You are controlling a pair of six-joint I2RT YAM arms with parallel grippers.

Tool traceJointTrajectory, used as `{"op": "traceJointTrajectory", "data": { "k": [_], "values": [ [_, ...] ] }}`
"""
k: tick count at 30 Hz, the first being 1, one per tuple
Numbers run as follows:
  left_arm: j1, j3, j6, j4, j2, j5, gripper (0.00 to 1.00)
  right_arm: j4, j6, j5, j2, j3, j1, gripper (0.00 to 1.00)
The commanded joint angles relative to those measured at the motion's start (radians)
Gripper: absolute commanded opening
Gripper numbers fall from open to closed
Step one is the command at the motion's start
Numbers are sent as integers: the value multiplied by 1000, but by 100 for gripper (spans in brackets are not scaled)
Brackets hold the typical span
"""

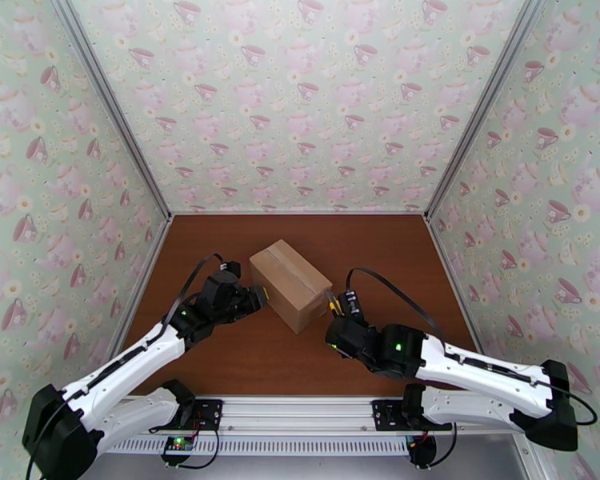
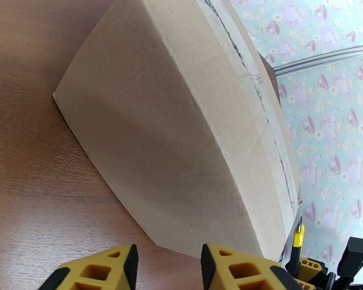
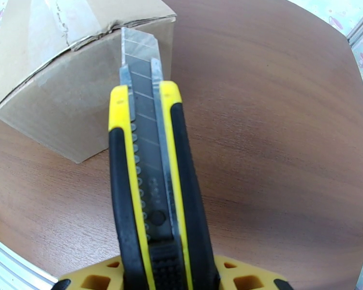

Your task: Unpack the express box

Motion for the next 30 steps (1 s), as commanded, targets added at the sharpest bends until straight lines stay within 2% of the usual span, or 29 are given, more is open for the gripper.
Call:
{"op": "traceJointTrajectory", "data": {
  "k": [1,30],
  "values": [
    [-6,7,-9,12,7,-12,42,2,-3,31,5,34,7,0],
    [-8,4,-11,16,13,-6,42,19,-18,24,39,42,7,0]
  ]
}}
